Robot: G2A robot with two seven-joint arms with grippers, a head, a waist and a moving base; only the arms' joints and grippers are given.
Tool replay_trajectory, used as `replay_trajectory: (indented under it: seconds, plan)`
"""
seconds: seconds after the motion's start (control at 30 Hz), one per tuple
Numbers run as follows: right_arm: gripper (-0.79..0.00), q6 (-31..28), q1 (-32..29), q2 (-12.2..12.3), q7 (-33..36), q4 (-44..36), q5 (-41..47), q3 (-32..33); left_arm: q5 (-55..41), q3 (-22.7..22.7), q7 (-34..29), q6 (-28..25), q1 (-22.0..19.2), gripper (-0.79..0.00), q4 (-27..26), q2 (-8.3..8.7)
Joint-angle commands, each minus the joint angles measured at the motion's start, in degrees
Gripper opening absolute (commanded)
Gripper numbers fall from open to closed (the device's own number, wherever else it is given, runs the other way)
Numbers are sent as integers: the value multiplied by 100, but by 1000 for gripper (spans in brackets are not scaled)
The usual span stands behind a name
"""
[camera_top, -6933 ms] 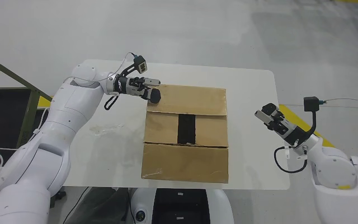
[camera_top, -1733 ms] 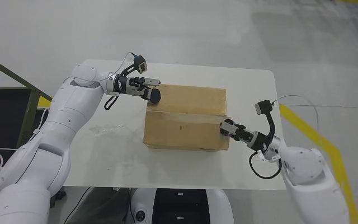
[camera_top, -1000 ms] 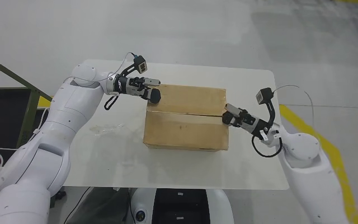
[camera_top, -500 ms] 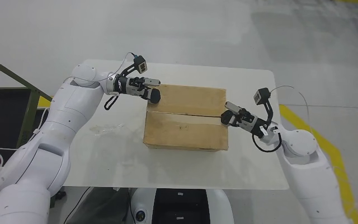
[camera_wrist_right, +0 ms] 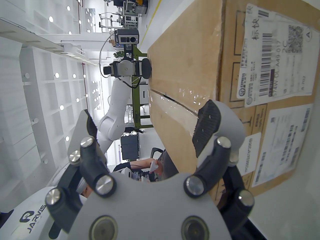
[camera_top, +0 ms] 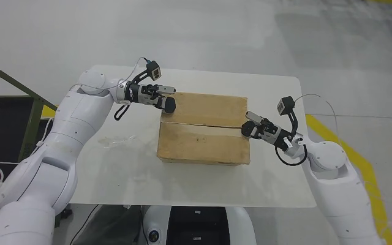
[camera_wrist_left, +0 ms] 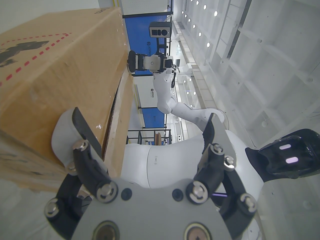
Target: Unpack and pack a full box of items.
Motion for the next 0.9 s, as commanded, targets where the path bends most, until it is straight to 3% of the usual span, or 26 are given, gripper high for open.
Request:
replay_trajectory:
  seconds: [0.0,0.3,0.43,0.63,0.87]
  plan:
    - [0,0,0,0,0,0,0,0,0,0,0,0,0,0,0,0]
    - [0,0,0,0,0,0,0,0,16,-82,166,-62,0,0,-78,21]
    - [0,0,0,0,0,0,0,0,-37,-603,432,-161,215,0,-415,221]
    - [0,0,0,0,0,0,0,0,-280,-1505,891,46,943,0,-1004,557]
    - [0,0,0,0,0,0,0,0,-105,-2474,1862,75,2256,0,-2293,877]
